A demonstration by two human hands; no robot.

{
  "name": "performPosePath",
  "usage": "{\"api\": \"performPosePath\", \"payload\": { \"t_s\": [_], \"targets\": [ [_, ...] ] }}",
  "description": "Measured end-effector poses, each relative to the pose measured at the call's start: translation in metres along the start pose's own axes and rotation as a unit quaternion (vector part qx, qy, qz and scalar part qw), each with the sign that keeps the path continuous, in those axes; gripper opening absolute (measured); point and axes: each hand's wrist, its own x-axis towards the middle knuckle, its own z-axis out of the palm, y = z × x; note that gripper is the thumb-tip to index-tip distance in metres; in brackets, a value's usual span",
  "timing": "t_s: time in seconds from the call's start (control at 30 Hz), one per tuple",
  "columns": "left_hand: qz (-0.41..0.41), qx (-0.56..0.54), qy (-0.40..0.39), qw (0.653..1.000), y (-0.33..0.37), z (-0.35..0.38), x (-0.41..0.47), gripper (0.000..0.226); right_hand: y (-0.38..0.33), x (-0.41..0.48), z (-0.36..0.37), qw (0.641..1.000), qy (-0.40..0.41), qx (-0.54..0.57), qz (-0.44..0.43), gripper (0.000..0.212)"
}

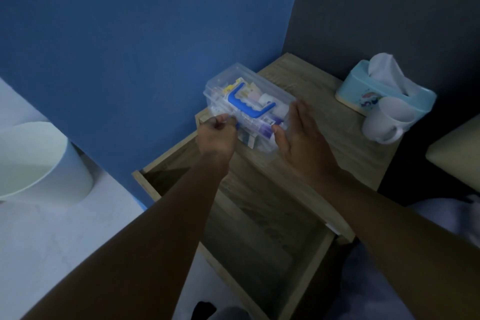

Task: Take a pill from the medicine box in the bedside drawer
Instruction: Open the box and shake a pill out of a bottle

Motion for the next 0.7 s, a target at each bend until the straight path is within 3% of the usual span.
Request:
{"api": "performPosePath", "payload": {
  "t_s": [0.17, 0.33, 0.57, 0.7],
  "targets": [
    [0.110, 0.103, -0.019, 0.988, -0.025, -0.013, -0.006, 0.034, 0.002, 0.000, 0.002, 1.000, 0.007, -0.001, 0.003, 0.079],
    [0.221, 0.266, -0.068, 0.936, -0.024, -0.014, -0.008, 0.039, 0.007, 0.001, 0.003, 0.999, -0.011, -0.049, -0.011, 0.101],
    [0.238, 0.307, -0.149, 0.909, -0.014, -0.024, -0.017, 0.056, 0.002, 0.011, -0.012, 0.998, -0.048, -0.035, 0.037, 0.104],
    [0.211, 0.364, -0.159, 0.893, -0.002, -0.022, -0.018, 0.076, -0.002, 0.018, -0.036, 0.995, -0.008, 0.080, 0.050, 0.082]
  ]
}}
